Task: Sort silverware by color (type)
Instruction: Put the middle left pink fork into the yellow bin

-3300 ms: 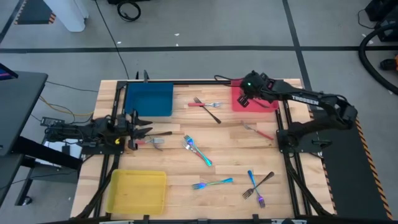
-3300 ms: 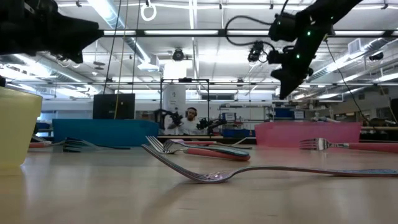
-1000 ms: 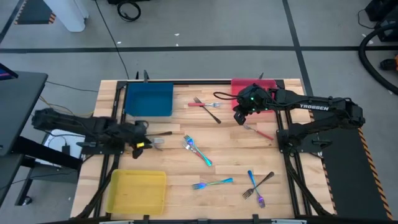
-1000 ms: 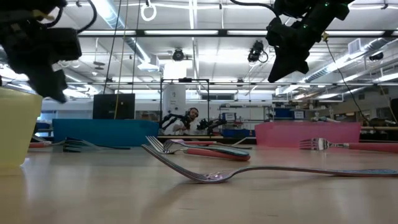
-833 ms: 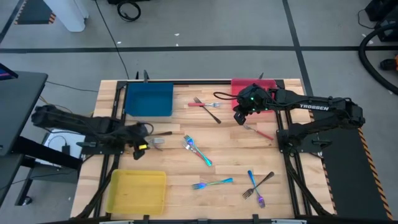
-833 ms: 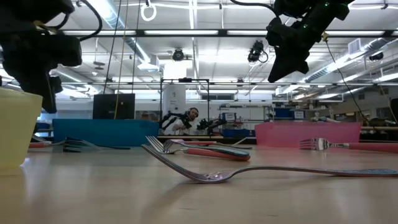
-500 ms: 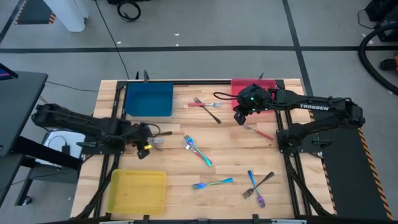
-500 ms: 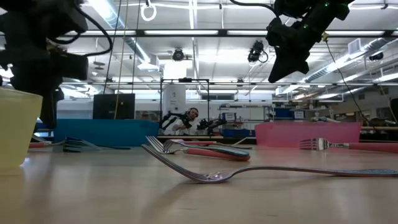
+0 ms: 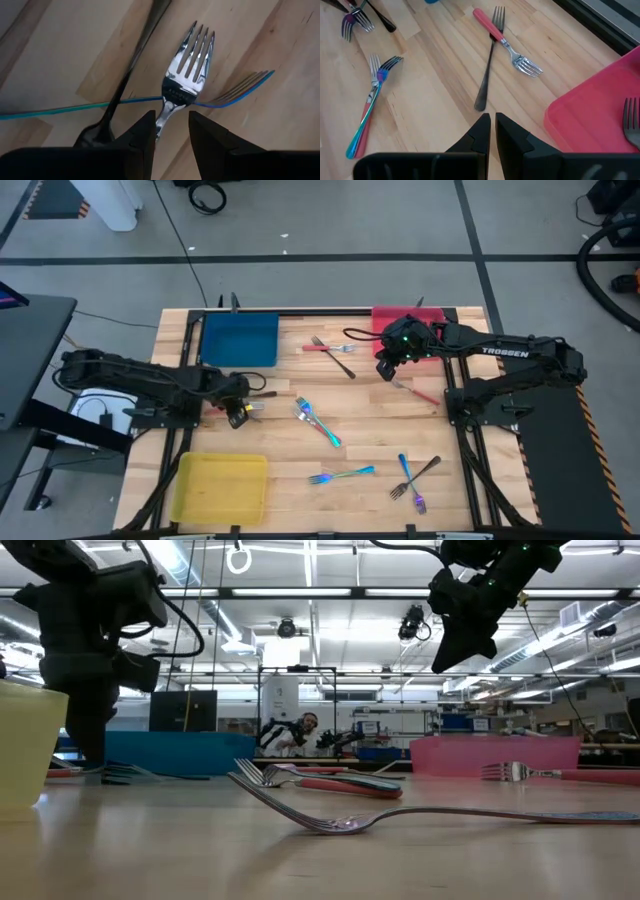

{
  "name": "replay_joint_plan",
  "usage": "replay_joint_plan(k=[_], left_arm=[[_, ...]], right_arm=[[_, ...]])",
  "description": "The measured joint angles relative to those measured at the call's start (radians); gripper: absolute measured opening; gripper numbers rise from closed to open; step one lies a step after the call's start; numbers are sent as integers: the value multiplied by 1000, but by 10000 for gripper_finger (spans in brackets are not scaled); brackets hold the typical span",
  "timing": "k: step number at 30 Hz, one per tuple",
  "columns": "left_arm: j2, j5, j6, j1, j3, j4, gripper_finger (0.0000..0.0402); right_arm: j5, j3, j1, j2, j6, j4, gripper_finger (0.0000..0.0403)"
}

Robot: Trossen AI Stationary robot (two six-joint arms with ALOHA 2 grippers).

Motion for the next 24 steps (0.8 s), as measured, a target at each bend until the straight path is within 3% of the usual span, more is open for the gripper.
replay_joint_plan(k=[8, 16, 24], left_arm=[[104, -10, 4, 0, 1, 7, 116], [127, -10, -1, -1, 3, 16, 113], [126, -20, -1, -12, 3, 4, 28]], right_arm=[[-2, 0, 0, 0, 0, -3, 36], [-2, 0, 17, 0, 0, -3, 36], [0, 0, 53, 0, 0, -3, 36]])
